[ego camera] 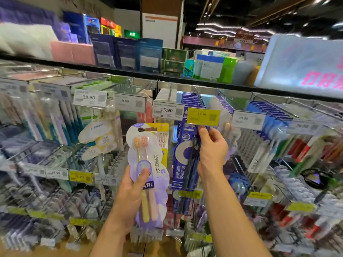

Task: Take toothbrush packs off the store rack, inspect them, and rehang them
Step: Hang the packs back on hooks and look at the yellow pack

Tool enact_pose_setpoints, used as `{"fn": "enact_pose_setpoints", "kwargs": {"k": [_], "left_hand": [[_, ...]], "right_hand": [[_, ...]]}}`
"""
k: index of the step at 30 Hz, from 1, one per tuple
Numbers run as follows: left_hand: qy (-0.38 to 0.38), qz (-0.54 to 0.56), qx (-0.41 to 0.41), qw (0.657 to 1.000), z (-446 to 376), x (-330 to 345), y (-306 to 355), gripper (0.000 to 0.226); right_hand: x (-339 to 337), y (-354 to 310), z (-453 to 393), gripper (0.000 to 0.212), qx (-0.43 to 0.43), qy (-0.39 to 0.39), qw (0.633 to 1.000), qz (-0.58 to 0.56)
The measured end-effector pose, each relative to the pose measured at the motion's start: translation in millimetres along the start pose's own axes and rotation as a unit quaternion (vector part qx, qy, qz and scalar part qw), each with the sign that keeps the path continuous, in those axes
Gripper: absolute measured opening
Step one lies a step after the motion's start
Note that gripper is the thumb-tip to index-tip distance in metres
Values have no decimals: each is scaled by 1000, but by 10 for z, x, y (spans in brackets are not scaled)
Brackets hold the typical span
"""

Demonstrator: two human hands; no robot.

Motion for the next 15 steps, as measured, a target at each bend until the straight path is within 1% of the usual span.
{"fn": "enact_pose_setpoints", "kwargs": {"k": [4, 9, 15], "left_hand": [[-7, 13, -12, 1000, -78, 87, -66, 37], [-16, 16, -17, 1000, -155, 130, -143, 45], [-17, 17, -37, 999, -187, 151, -222, 46]], "right_hand": [[10, -66, -96, 6, -40, 15, 999, -31], [54, -47, -180, 10, -45, 12, 998, -51], [77, -66, -266, 15, -63, 12, 997, -51]]}}
Point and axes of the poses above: each hand's wrist, its own z-axis away from the middle knuckle, its own x-axis out of the palm, y = z × x, the point moved 10 cm from there along -z, towards the middle knuckle, and after that the axes turned 4 degrees about z, right-handed, at the moved point
